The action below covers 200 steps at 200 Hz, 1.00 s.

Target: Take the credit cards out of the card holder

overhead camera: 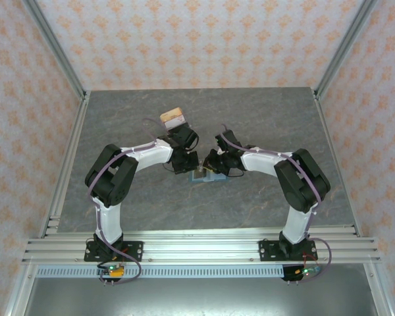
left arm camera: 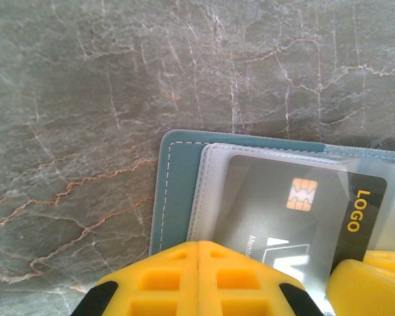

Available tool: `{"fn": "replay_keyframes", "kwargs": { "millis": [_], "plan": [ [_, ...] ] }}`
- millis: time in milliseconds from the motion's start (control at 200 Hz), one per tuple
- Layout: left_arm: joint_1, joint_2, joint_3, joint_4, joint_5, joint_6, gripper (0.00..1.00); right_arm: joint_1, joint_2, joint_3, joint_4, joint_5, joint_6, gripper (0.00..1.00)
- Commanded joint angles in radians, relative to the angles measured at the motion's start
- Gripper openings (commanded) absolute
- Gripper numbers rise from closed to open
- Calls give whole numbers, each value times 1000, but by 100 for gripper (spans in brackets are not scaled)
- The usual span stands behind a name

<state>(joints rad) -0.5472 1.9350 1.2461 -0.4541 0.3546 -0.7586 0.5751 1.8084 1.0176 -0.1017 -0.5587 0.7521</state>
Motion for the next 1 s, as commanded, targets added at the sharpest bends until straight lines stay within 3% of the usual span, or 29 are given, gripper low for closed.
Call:
{"fn": "replay_keyframes", "kwargs": {
  "millis": [0, 340, 485, 716, 996],
  "plan": [
    [-1, 37, -34, -19, -2, 3, 0, 4, 12, -2, 46, -30, 13, 14],
    [2, 22, -17, -36, -8, 3, 3, -5, -111, -19, -116, 202, -83, 0],
    [5, -17, -12, 6, 39, -20, 8, -22, -191, -83, -72, 208, -80, 0],
    [25, -173, 2, 35, 48, -56, 28, -27, -348, -160, 58, 186, -82, 0],
    [67, -399, -163, 261, 132, -216, 56, -105, -498, -263, 333, 56, 43, 0]
  ]
}}
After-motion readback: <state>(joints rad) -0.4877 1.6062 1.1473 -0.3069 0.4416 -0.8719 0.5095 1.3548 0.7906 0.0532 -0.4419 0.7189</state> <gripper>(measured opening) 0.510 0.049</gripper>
